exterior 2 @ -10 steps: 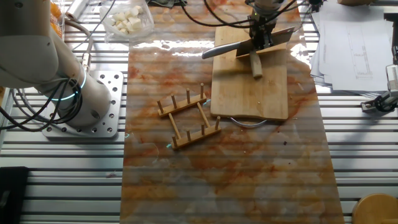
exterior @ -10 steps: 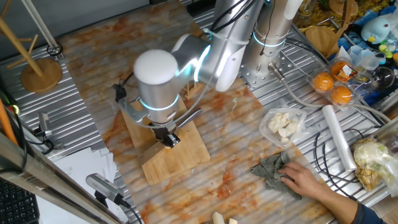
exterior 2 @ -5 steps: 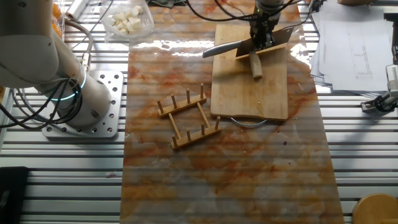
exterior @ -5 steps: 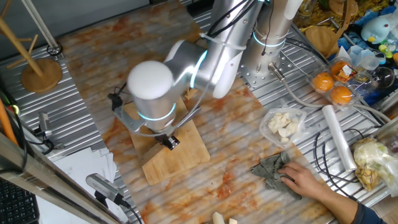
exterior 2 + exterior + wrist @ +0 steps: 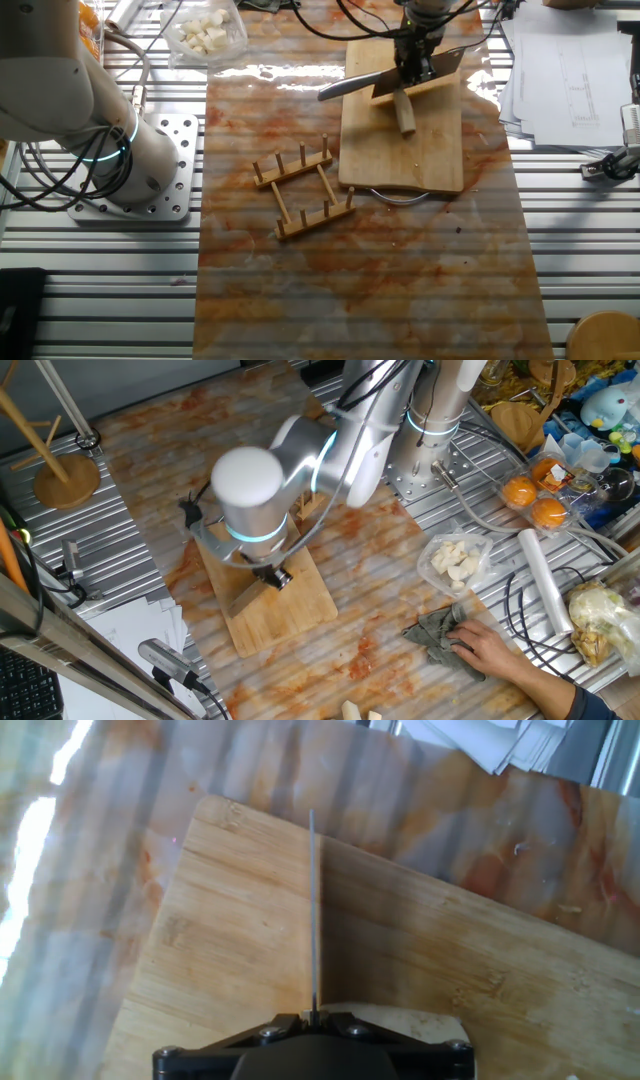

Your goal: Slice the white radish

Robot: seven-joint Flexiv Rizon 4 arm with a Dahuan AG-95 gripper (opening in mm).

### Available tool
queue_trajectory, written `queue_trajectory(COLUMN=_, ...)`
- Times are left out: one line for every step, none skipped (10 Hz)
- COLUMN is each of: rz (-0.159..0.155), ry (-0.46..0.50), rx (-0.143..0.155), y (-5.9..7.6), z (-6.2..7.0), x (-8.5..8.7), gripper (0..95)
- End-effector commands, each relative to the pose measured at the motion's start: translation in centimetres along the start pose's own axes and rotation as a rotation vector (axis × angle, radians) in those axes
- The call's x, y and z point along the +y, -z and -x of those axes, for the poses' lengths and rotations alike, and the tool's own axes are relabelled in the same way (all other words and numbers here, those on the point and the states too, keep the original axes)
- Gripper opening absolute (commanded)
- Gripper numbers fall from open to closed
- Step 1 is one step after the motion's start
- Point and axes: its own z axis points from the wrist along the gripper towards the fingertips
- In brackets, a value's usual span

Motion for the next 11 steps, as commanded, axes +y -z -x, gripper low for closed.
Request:
queue_trajectory(rz=-0.001, ry=0.003, rx=-0.005, y=-0.3, z=0.4, x=0.1, gripper=0.0)
queue_trajectory(rz=-0.005, ry=0.003, rx=-0.022, y=-0.7, z=0.6, x=0.1, gripper=0.0)
queue_trajectory(rz=-0.007, ry=0.001, rx=-0.041, y=-1.1, z=1.0, x=0.3, gripper=0.0)
queue_trajectory(rz=-0.013, ry=-0.015, rx=-0.044, y=-1.3, z=2.0, x=0.8, gripper=0.0)
queue_trajectory(rz=-0.029, ry=-0.018, rx=-0.035, y=-1.1, z=2.8, x=1.1, gripper=0.0)
queue_trajectory(rz=-0.017, ry=-0.019, rx=-0.045, y=-1.2, z=2.8, x=1.1, gripper=0.0)
queue_trajectory(rz=-0.020, ry=-0.012, rx=-0.039, y=-1.2, z=2.7, x=1.1, gripper=0.0)
queue_trajectory(rz=-0.021, ry=-0.007, rx=-0.036, y=-1.3, z=2.7, x=1.1, gripper=0.0)
queue_trajectory(rz=-0.017, ry=-0.008, rx=-0.036, y=-1.2, z=2.7, x=1.1, gripper=0.0)
queue_trajectory(rz=-0.016, ry=-0.007, rx=-0.043, y=-1.2, z=2.7, x=1.1, gripper=0.0)
queue_trajectory(rz=-0.011, ry=-0.010, rx=-0.045, y=-1.2, z=2.8, x=1.1, gripper=0.0)
